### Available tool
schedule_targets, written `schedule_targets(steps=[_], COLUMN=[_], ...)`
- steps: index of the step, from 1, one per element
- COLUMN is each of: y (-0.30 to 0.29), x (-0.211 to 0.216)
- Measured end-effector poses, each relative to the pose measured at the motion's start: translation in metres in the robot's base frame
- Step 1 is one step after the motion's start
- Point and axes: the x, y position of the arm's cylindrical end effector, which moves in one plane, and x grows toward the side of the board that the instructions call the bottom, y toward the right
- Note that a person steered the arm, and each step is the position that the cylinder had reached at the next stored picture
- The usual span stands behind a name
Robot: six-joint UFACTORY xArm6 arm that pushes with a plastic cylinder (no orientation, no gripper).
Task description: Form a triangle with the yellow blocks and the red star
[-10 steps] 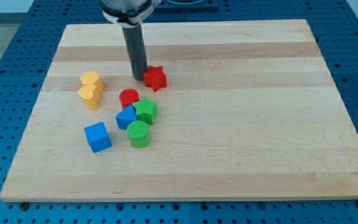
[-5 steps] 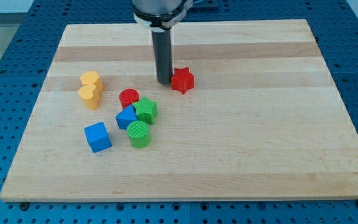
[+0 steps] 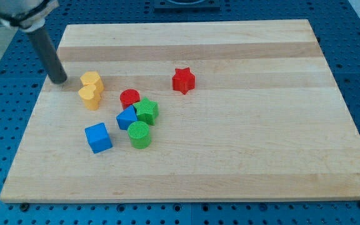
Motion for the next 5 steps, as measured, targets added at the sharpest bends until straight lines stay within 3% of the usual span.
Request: schedule_targets(steps=[3,4,5], y=[0.175,0.126,0.034], x=[0.011,0.028,0.025])
